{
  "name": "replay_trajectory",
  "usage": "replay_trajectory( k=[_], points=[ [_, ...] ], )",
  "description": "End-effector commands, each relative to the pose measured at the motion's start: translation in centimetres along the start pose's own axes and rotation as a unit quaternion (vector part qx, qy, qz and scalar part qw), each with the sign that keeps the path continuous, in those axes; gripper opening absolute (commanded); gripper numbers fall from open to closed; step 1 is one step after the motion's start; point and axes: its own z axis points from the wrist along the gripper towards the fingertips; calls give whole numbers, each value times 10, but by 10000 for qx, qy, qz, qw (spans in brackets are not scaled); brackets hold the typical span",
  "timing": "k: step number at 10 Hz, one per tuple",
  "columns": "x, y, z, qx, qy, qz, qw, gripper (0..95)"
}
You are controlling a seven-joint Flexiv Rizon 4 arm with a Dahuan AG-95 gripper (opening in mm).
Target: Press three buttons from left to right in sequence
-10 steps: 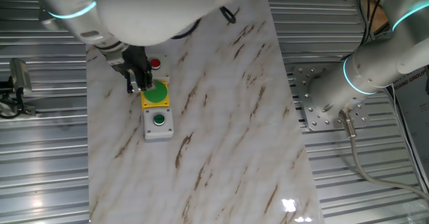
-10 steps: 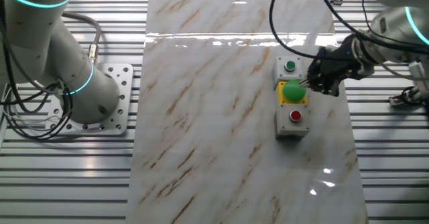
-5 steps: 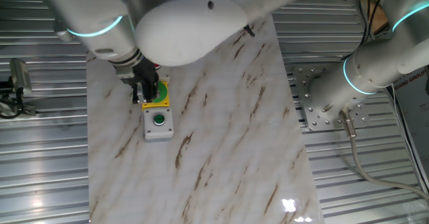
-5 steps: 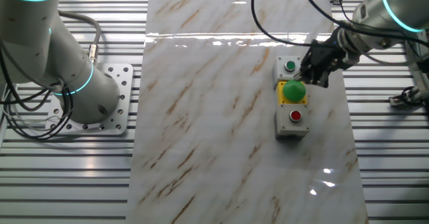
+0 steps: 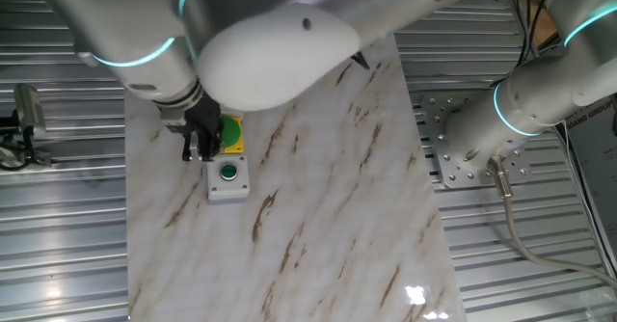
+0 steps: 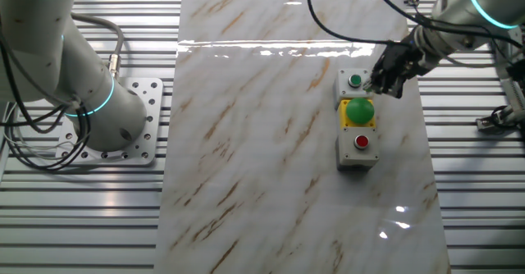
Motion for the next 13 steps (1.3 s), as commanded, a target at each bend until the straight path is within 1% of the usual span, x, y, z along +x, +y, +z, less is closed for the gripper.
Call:
replay_trajectory(
  k=[1,2,3,4,5,6,7,9,10,11,13],
  points=[
    [-3,6,-1,6,-12,54,10000,0],
    [-5,10,-3,56,-15,69,10000,0],
    [-6,13,-4,54,-30,40,10000,0],
    [-7,16,-4,38,-112,-3,9999,0],
    [-8,17,0,16,-234,-23,9997,0],
    [-8,16,3,20,-322,-120,9994,0],
    [-8,16,4,141,-354,-270,9989,0],
    [-8,16,4,218,-302,-267,9989,0],
    [-8,16,3,344,-275,-338,9985,0],
    [-8,16,3,400,-280,-353,9982,0],
    [-8,16,3,400,-267,-391,9981,0]
  ],
)
